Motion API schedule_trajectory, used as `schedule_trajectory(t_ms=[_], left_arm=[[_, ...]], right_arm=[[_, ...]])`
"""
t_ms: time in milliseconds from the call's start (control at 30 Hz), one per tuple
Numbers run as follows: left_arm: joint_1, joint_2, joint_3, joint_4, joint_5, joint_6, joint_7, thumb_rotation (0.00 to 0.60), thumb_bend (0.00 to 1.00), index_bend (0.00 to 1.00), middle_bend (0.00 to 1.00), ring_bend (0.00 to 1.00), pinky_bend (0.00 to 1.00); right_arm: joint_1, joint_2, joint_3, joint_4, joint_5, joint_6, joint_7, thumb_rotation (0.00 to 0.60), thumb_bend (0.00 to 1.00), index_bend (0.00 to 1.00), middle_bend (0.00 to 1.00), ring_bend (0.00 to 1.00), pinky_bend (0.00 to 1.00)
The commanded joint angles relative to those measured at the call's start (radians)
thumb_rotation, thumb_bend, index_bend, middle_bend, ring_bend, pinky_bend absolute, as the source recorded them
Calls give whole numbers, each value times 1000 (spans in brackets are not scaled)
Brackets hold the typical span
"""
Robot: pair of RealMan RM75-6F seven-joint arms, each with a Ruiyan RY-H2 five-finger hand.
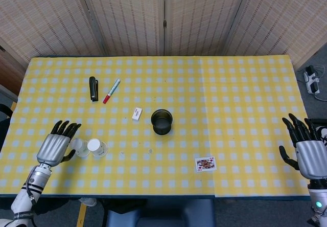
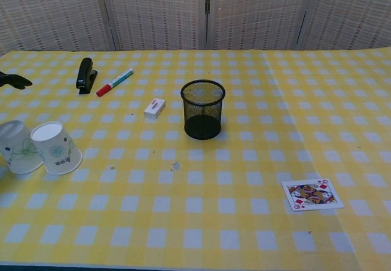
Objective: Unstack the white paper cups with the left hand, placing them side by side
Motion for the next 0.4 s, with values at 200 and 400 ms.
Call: schedule_trajectory(t_ms=[200,400], left_arm=[[86,38,-56,19,-36,135,-141,600,381,148,134,74,40],[158,44,-40,43,2,231,-199,600,383,169,134,82,52]], right_arm=[[24,7,-10,10,14,-69,65,600,449,7,59,115,0],[35,12,-28,23,-21,-83,157,600,449,32,60,115,0]])
